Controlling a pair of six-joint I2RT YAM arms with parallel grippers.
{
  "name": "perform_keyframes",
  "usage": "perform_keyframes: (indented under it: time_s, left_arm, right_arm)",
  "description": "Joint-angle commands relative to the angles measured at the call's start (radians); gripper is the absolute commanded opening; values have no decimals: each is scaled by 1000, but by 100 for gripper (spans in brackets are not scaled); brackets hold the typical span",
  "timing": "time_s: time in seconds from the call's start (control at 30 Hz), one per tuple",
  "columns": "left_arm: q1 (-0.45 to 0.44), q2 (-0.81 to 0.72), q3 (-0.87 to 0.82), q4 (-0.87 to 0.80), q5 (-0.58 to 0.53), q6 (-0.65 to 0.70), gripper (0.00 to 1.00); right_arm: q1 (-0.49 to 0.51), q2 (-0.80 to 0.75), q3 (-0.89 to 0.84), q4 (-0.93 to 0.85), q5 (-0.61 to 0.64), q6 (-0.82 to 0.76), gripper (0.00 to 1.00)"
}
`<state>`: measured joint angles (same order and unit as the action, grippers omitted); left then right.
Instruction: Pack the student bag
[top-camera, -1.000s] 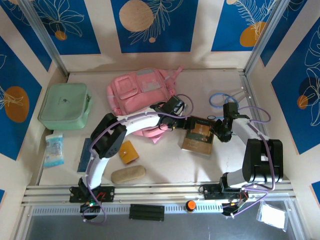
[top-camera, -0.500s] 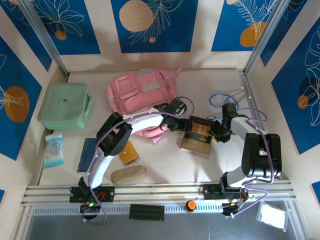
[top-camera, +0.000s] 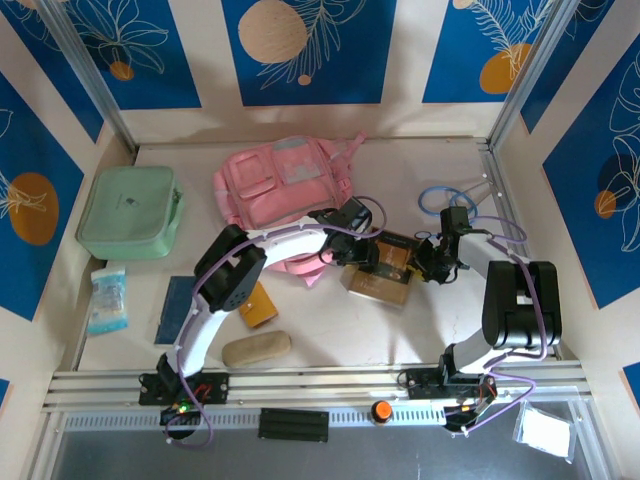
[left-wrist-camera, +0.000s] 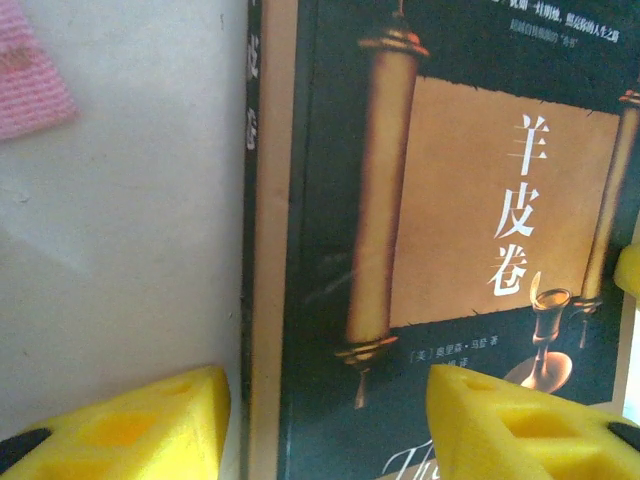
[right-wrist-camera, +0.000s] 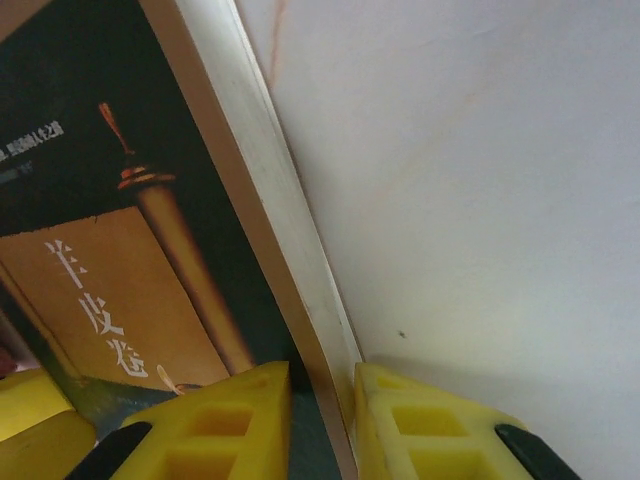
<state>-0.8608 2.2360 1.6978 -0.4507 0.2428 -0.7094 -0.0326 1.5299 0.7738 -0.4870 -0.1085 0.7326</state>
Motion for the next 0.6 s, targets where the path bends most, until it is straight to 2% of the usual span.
perform_keyframes:
  time_s: [0.0, 0.17, 0.33, 0.47, 0.57]
  left_arm:
    - [-2, 36, 27, -13, 9, -31, 55]
    - [2, 55, 30, 18, 74, -59, 57]
    - [26, 43, 64, 77, 241, -60, 61]
    - [37, -35, 62, 132, 312, -46, 57]
    - [44, -95, 72, 115, 310, -23, 51]
  right_arm:
    - [10, 33, -25, 19, -73, 11, 22]
    - [8, 38, -20, 24, -84, 11, 22]
    - [5, 36, -22, 40, -101, 21, 21]
    - [-4, 17, -32, 106, -188, 16, 21]
    - [-15, 13, -42, 158, -249, 35, 21]
